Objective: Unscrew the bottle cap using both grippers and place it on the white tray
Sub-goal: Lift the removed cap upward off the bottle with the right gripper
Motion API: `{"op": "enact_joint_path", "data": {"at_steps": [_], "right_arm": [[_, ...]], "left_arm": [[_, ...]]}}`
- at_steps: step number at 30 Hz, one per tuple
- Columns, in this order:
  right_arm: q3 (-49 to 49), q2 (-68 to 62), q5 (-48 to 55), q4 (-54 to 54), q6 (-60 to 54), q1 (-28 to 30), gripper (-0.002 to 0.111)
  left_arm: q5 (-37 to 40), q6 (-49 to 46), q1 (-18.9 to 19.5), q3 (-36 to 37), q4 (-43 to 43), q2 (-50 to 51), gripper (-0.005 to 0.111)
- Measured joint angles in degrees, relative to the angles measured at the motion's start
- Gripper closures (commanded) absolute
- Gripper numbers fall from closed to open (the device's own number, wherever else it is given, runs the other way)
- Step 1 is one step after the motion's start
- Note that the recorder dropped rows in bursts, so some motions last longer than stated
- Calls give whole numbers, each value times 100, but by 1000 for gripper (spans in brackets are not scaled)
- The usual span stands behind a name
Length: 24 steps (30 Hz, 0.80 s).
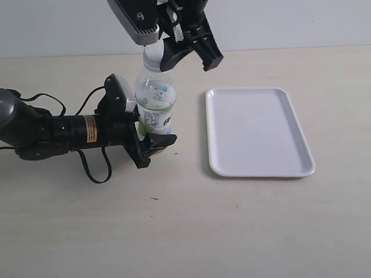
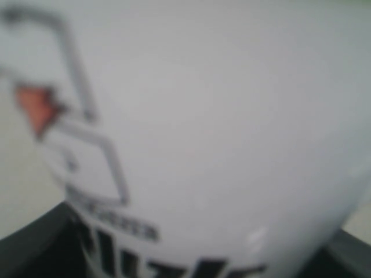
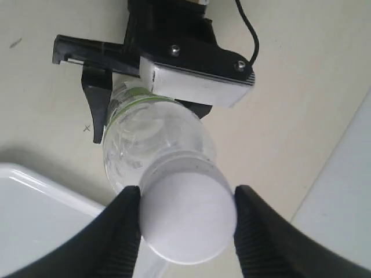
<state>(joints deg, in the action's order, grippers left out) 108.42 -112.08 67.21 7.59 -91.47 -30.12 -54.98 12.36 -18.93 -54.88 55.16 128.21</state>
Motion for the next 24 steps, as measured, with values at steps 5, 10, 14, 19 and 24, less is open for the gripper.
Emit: {"op": "enact_joint_path", "data": {"at_steps": [5,10,14,19,24], "right_arm": [[0,0,-13,0,-1110,0,108],[0,0,13,-26,-2251,0,108],[0,0,25,-40,-2744,0,108],[0,207,48,-74,-2849,0,108],[0,911,220,401,-1483,0,108]], "left_arm": [[0,0,0,0,0,0,107],[0,12,0,0,-12,0,107],[0,12,0,0,-12,0,107],[0,12,0,0,-2,0,107],[-11,12,0,0,-2,0,107]]}}
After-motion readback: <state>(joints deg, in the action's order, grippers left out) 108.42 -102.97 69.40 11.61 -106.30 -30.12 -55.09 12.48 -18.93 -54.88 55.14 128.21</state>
